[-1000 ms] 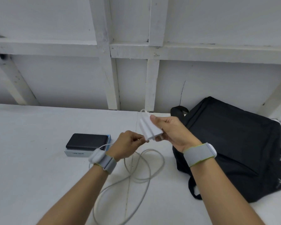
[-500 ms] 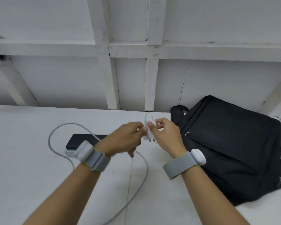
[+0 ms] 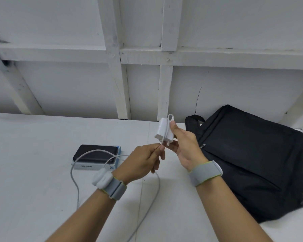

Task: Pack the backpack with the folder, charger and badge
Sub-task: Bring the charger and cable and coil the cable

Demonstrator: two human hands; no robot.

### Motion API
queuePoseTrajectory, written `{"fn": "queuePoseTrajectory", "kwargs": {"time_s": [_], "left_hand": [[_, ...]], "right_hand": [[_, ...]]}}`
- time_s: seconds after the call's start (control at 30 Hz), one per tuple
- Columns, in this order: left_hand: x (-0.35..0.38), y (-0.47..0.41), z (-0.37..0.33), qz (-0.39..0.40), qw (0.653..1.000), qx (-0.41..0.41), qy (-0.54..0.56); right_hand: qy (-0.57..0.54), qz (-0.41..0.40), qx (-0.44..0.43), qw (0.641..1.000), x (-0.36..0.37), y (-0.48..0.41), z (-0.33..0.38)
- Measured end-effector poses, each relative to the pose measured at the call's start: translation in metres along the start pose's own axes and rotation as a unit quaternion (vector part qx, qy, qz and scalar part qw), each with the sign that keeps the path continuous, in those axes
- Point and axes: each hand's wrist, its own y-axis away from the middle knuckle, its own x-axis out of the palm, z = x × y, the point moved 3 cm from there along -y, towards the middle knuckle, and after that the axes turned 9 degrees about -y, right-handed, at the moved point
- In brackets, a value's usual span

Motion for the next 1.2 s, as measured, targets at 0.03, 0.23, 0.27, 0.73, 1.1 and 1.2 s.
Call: {"fn": "queuePoseTrajectory", "kwargs": {"time_s": [0.03, 0.23, 0.27, 0.73, 1.1, 1.2], "left_hand": [[0.002, -0.001, -0.002, 0.016, 0.999, 0.006, 0.031], [-0.004, -0.014, 0.014, 0.134, 0.989, 0.027, 0.055], [-0.008, -0.018, 0.02, 0.143, 0.989, 0.019, -0.004], [-0.07, -0.036, -0.003, 0.074, 0.987, -0.089, -0.113], [-0.045, -0.018, 0.0, -0.09, 0.989, -0.114, -0.002], [-0.039, -0.012, -0.003, -0.066, 0.992, -0.083, -0.069]], "right_hand": [[-0.015, 0.001, 0.009, 1.0, 0.001, 0.001, 0.0], [0.023, 0.099, 0.034, 0.994, 0.003, 0.007, 0.009], [0.064, 0.117, 0.033, 0.991, 0.003, 0.008, 0.009], [0.483, 0.002, -0.111, 0.869, -0.01, 0.002, -0.015], [0.422, -0.016, -0.153, 0.893, -0.009, -0.005, -0.022], [0.37, -0.044, -0.13, 0.919, -0.011, -0.011, -0.024]]}}
